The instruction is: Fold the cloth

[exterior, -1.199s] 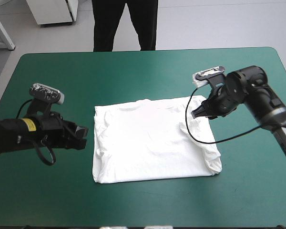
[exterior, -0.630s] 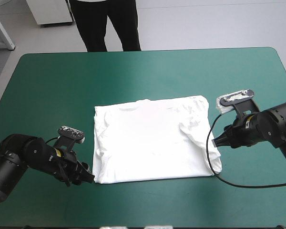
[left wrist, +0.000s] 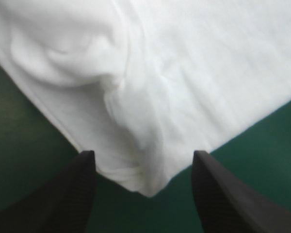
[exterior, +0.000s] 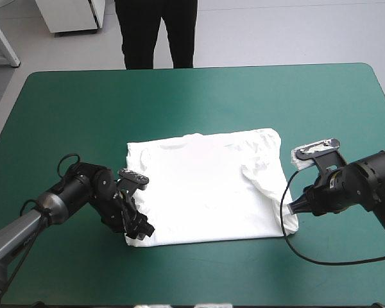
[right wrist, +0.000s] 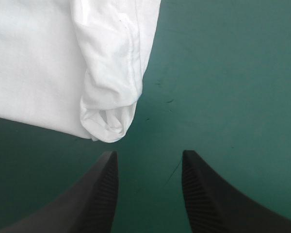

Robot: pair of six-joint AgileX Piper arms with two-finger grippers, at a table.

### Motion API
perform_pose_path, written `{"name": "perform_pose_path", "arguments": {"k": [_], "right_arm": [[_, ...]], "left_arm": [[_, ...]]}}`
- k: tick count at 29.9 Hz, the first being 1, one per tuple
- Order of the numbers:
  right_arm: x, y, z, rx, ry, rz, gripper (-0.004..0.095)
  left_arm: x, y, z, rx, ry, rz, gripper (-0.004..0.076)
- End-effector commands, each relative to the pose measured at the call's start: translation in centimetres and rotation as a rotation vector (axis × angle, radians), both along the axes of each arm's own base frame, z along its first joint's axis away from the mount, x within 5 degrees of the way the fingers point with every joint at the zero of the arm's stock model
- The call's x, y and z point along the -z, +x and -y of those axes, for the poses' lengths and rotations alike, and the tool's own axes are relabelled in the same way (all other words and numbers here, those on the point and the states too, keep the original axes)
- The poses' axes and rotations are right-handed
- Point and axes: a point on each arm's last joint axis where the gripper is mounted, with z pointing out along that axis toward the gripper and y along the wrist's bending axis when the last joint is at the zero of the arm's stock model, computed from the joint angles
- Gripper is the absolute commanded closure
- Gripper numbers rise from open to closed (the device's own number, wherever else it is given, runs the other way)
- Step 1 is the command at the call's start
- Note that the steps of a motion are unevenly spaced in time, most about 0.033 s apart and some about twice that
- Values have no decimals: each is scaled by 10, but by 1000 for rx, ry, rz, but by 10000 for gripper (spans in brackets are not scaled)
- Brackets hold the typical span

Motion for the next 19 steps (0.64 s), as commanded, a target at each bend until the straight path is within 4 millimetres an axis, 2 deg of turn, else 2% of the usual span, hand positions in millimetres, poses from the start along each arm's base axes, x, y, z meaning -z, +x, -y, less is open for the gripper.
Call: {"name": "perform_pose_path", "arguments": {"k": [1, 7, 12, 15, 17, 19], "right_arm": [[-12, -1, 1, -2, 13, 69, 498], [-12, -1, 1, 2, 17, 67, 498], [-10, -2, 0, 2, 22, 59, 498], [0, -1, 0, 11, 25, 47, 498], [13, -1, 0, 11, 20, 29, 498], [29, 0, -1, 6, 21, 25, 497]], "left_arm": [[-2, 6, 4, -9, 0, 28, 286], [14, 12, 2, 0, 62, 6, 268], [38, 5, 1, -13, 62, -33, 268], [50, -2, -1, -29, 62, -73, 268], [56, -5, -1, -39, 59, -84, 276], [60, -8, -3, -46, 59, -86, 318]]}}
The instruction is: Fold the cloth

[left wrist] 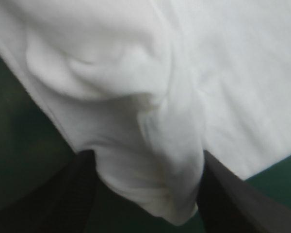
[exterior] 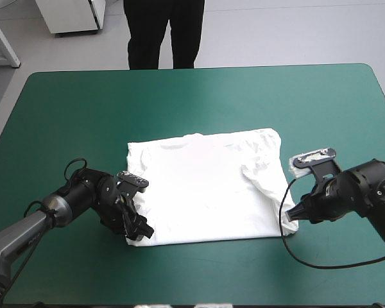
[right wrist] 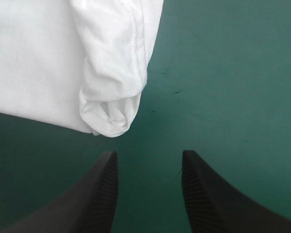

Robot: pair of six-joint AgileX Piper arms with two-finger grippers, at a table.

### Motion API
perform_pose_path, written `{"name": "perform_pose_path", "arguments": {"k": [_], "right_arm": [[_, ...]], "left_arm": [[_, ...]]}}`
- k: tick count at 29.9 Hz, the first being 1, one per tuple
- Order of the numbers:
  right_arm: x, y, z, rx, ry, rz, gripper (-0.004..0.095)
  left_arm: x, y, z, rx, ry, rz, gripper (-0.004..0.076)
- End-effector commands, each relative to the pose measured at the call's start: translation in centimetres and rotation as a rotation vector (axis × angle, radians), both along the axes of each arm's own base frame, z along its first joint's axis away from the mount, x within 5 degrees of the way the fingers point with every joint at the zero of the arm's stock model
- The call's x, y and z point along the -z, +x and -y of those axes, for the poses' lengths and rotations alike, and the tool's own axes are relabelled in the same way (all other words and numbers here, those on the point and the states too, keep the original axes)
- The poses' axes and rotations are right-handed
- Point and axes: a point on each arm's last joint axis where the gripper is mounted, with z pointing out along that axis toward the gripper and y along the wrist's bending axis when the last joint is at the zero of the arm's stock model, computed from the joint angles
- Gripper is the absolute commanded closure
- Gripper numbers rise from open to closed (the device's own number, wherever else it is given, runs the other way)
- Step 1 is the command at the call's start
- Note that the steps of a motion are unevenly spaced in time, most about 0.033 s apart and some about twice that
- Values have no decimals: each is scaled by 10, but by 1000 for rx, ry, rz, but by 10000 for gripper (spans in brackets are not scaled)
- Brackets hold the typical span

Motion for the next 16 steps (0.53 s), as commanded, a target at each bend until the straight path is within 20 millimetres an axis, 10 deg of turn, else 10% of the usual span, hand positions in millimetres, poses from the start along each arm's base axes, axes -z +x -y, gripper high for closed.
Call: {"name": "perform_pose_path", "arguments": {"k": [1, 16], "right_arm": [[9, 1, -1, -9, 21, 63, 497], [52, 8, -13, 26, 153, 64, 497]], "left_arm": [[28, -9, -1, -34, 2, -63, 344], [29, -10, 2, -41, -38, -51, 678]]}}
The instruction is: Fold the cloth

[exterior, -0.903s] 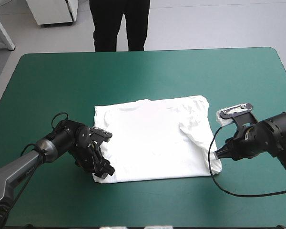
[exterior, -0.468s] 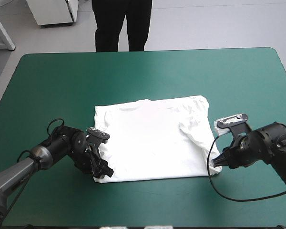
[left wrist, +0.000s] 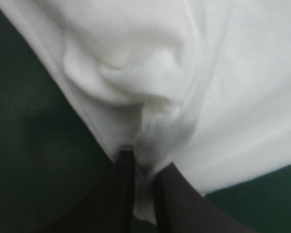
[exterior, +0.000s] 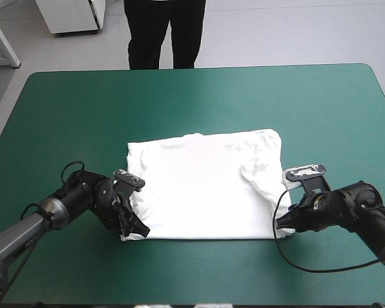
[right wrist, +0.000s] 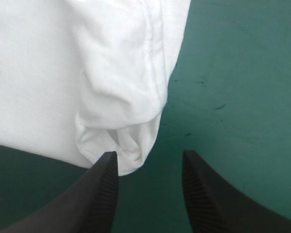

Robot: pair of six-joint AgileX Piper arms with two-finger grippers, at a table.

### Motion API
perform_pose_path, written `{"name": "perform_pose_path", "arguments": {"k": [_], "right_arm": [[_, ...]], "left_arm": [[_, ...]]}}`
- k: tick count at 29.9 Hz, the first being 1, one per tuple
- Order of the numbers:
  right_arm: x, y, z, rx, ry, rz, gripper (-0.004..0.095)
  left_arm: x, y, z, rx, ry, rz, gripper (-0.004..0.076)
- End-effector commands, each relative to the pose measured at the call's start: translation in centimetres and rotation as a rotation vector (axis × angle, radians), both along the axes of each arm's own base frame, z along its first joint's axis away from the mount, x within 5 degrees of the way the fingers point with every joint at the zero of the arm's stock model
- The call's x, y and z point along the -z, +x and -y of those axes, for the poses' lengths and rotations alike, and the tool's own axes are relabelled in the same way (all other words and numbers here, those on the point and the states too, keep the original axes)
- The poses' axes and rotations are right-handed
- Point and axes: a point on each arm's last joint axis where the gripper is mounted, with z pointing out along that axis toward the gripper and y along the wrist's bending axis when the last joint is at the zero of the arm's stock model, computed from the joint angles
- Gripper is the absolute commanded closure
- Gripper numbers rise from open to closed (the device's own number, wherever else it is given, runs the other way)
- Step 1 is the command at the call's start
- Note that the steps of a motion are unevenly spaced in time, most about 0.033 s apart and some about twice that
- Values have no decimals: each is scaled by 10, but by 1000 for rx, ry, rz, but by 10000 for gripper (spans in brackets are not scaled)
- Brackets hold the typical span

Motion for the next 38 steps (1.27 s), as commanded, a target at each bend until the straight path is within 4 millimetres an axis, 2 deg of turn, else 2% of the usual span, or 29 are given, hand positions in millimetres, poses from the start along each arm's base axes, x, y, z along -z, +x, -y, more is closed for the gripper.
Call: {"name": "perform_pose_path", "arguments": {"k": [1, 5, 13, 22, 25, 31, 34, 38], "right_arm": [[-3, 8, -5, 8, 42, 30, 497], [6, 14, -9, 15, 45, -22, 496], [29, 24, -12, 16, 3, -132, 426], [55, 34, -24, -2, 46, -261, 442], [59, 34, -28, -13, 68, -290, 560], [56, 32, -28, -25, 82, -299, 930], [49, 28, -27, -29, 90, -280, 925], [28, 19, -24, -26, 112, -232, 925]], "left_arm": [[27, -9, 8, -60, -60, -105, 686], [27, -10, 9, -62, -70, -113, 704], [26, -10, 10, -50, -84, -114, 703], [26, -10, 10, -50, -83, -117, 704], [26, -11, 10, -47, -82, -126, 704], [12, -9, 11, -21, -85, -106, 711], [1, -10, 10, -11, -93, -93, 711], [-18, -15, 7, 5, -95, -53, 714]]}}
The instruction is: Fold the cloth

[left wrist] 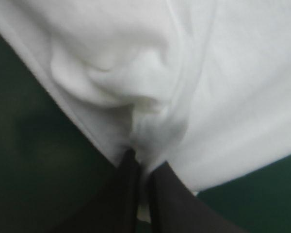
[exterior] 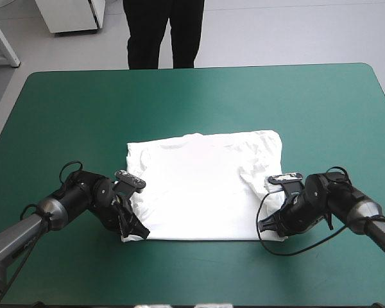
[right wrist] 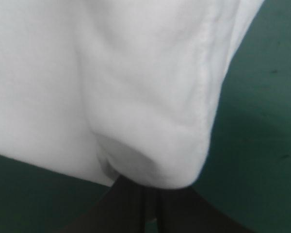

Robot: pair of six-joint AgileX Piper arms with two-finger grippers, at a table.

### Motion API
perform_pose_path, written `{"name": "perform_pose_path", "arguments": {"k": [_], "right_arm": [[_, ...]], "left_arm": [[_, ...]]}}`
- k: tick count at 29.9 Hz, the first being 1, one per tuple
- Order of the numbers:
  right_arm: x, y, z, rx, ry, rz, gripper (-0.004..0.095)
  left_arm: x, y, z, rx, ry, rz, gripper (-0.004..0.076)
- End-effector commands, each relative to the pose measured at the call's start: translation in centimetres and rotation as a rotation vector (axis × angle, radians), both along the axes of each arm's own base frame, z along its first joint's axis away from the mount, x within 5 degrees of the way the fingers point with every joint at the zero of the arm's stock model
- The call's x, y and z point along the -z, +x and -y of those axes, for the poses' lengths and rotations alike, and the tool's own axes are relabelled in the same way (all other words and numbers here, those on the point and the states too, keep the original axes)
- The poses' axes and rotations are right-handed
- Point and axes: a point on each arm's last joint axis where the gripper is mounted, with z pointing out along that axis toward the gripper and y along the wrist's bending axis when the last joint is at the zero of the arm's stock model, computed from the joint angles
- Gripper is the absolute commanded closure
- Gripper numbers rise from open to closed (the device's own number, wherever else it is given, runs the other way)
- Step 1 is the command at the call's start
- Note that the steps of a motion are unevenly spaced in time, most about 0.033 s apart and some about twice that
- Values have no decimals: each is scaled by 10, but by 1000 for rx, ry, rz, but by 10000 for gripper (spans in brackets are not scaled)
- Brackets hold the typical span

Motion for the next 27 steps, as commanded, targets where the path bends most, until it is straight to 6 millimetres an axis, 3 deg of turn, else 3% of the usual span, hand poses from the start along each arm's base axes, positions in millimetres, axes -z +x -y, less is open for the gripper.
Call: {"name": "perform_pose_path", "arguments": {"k": [1, 13, 21, 27], "right_arm": [[-27, -8, 1, 4, 44, 64, 925], [-105, -29, 8, 18, 115, 234, 925], [-145, -26, 8, 8, 140, 345, 925], [-169, -16, 16, 57, 73, 508, 925]], "left_arm": [[-15, -15, 7, -23, -71, -64, 719], [-98, -38, -3, -10, -178, 146, 729], [-146, -32, -1, 6, -230, 290, 729], [-164, -24, -6, -24, -193, 407, 729]]}}
